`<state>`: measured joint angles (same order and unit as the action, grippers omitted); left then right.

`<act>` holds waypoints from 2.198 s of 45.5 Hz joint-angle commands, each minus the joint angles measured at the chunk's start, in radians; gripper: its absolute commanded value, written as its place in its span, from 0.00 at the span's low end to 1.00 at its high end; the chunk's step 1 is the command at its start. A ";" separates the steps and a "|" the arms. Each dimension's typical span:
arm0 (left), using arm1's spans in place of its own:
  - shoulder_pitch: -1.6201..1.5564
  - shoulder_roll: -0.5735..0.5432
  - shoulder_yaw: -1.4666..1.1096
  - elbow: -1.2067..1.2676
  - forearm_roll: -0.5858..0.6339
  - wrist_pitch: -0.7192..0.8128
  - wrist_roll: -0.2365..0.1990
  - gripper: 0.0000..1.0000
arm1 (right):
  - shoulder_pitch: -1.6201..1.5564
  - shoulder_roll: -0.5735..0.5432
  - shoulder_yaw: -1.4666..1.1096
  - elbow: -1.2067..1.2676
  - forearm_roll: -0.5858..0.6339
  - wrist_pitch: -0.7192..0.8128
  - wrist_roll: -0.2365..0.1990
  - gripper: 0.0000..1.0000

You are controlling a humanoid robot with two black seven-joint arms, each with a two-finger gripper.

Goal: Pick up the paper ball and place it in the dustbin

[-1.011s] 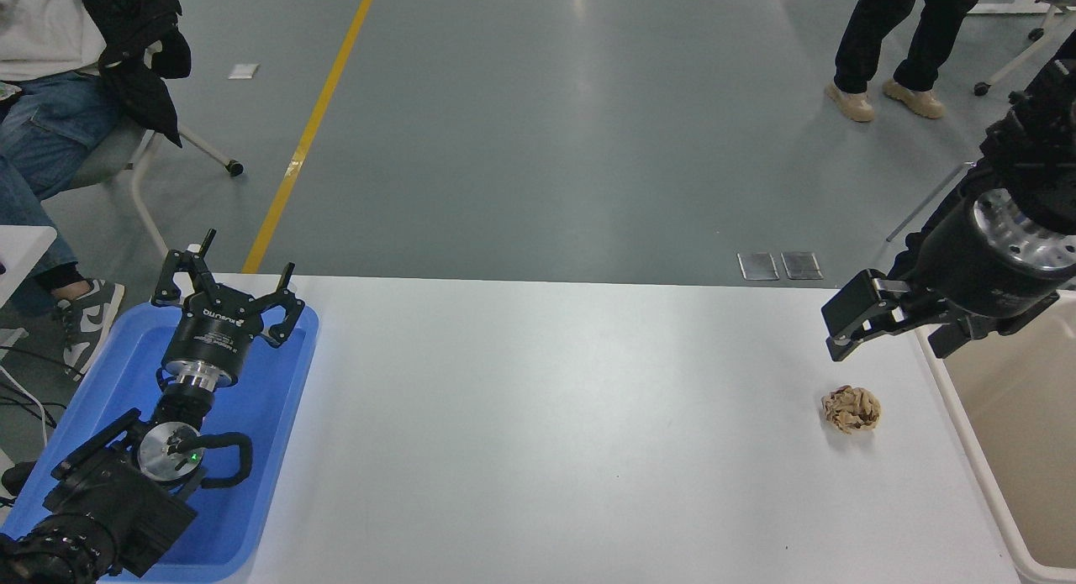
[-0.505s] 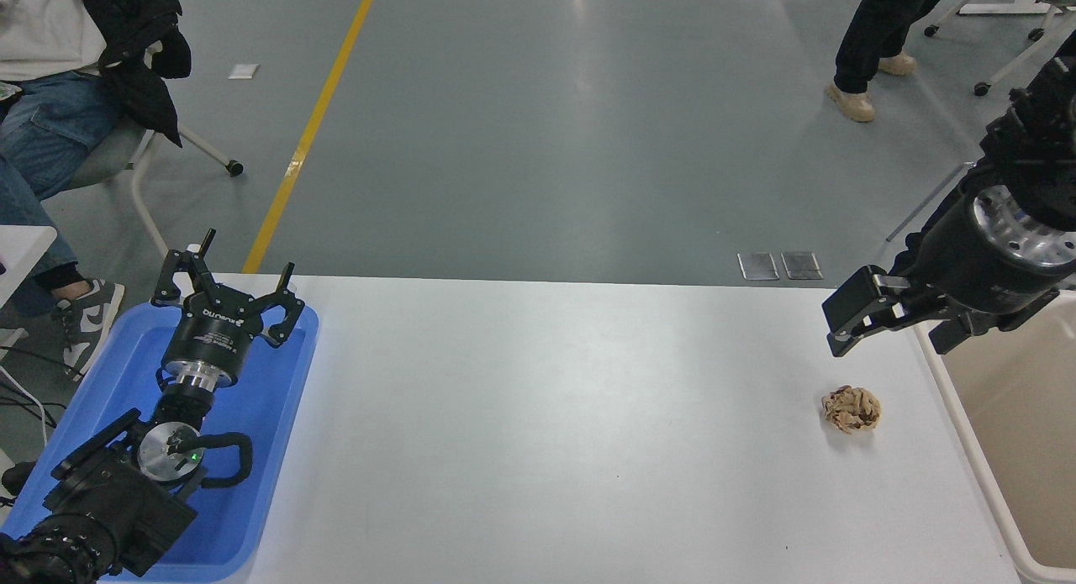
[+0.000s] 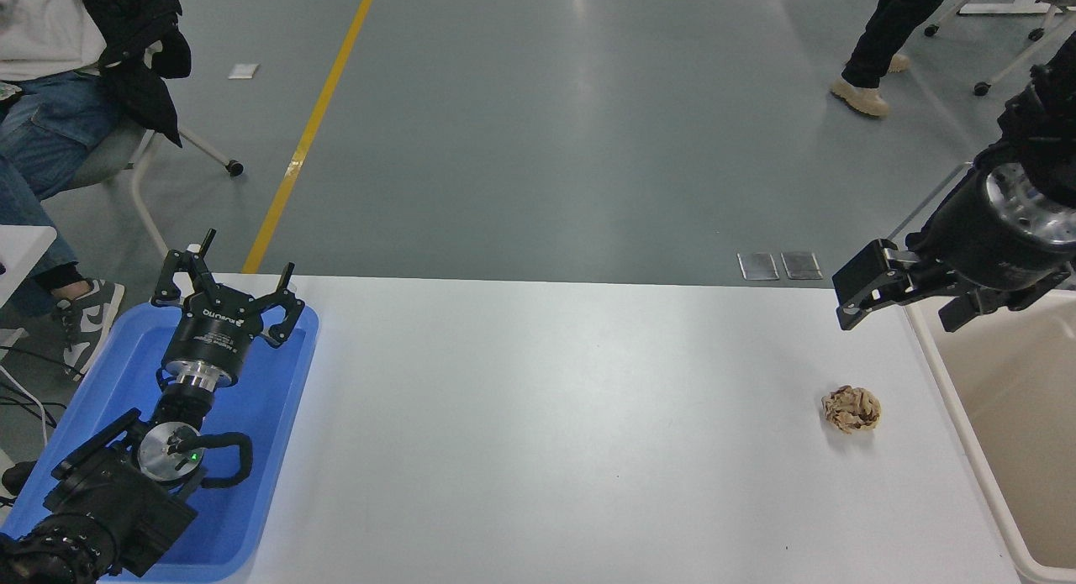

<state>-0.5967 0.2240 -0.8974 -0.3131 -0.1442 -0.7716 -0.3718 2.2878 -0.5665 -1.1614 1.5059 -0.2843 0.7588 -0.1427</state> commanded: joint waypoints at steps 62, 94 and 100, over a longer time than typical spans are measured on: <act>0.000 0.000 0.000 0.000 0.000 0.000 -0.001 1.00 | -0.803 0.109 0.068 -0.486 -0.142 -0.742 0.000 1.00; 0.000 0.000 0.000 0.000 0.000 0.000 -0.001 1.00 | -1.185 0.154 0.321 -0.671 -0.131 -0.990 0.014 1.00; 0.000 0.000 0.000 -0.001 0.000 0.000 0.001 1.00 | -1.226 0.169 0.347 -0.713 -0.133 -0.997 0.014 1.00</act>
<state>-0.5967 0.2239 -0.8974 -0.3131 -0.1441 -0.7716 -0.3725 1.1433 -0.4152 -0.8697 0.8499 -0.4159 -0.2121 -0.1304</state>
